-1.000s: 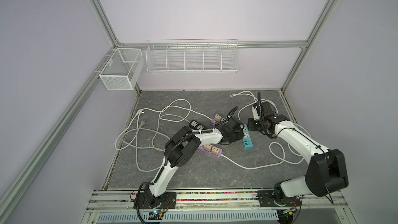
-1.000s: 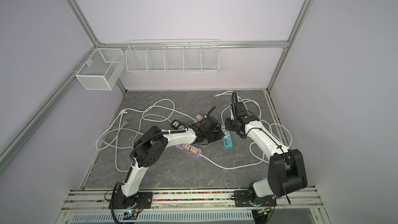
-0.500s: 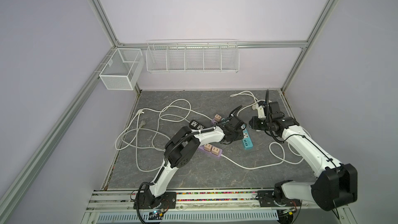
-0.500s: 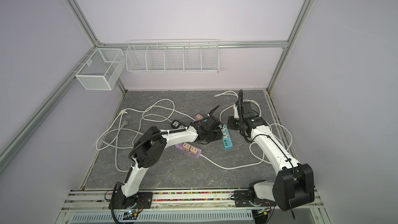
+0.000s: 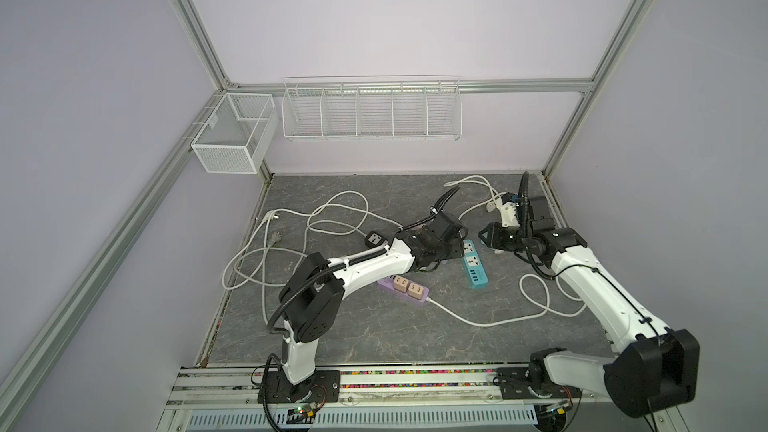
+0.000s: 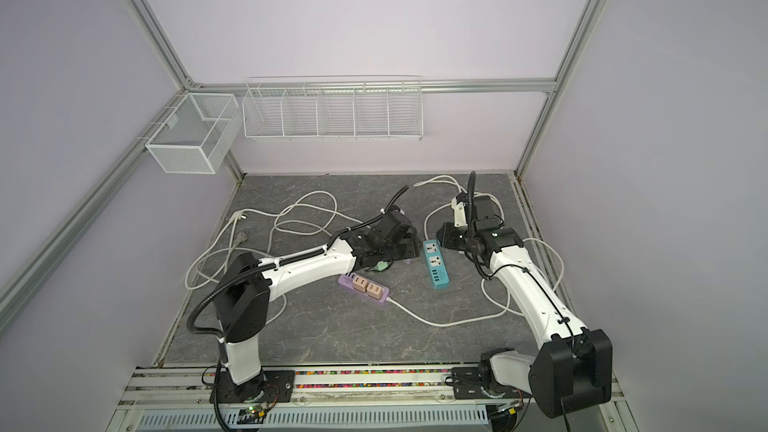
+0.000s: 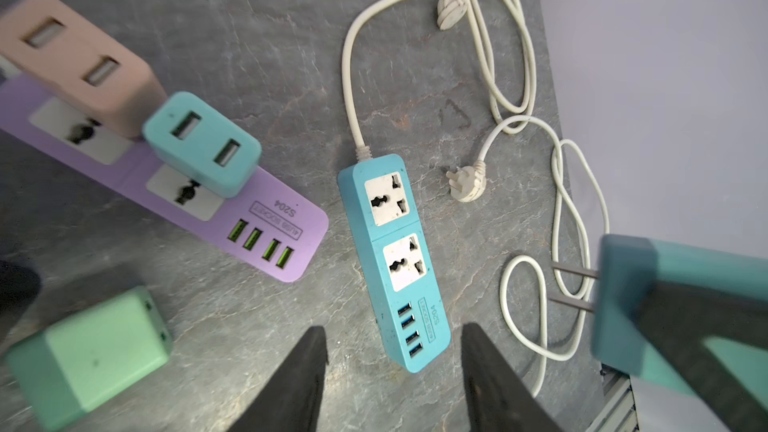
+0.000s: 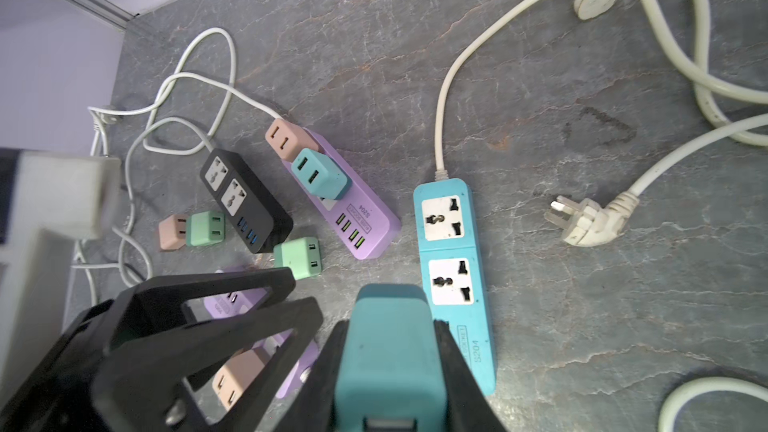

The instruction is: Pull the plug off the socket

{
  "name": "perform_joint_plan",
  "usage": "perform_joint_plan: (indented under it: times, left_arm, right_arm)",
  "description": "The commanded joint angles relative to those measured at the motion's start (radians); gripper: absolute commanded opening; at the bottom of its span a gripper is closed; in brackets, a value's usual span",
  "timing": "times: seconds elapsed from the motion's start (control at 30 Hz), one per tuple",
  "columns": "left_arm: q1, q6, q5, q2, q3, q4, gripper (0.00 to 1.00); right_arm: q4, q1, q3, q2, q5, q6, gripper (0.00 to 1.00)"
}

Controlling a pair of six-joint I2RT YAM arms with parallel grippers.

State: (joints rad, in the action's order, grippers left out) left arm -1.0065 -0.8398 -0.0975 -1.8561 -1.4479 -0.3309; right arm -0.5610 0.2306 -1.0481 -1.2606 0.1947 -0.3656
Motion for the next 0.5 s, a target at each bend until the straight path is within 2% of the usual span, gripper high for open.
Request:
perform_joint_plan:
  times: [0.0, 0.3, 0.37, 0.47]
  left_arm:
    - [0.014, 0.080, -0.059, 0.075, 0.065, -0.029, 0.55]
    - [0.073, 0.137, -0.104, 0.245, 0.178, -0.098, 0.56]
    - [0.082, 0.131, -0.123, 0.282, 0.206, -0.105, 0.56]
    - [0.093, 0.132, -0.155, 0.331, 0.263, -0.081, 0.57]
  right_arm:
    - [0.034, -0.006, 0.037, 0.044, 0.066, -0.037, 0.25]
    - [0.149, 0.039, 0.155, 0.045, 0.127, -0.131, 0.26]
    - [0.204, 0.072, 0.176, 0.030, 0.152, -0.164, 0.26]
    - [0.275, 0.134, 0.222, 0.002, 0.118, -0.191, 0.27]
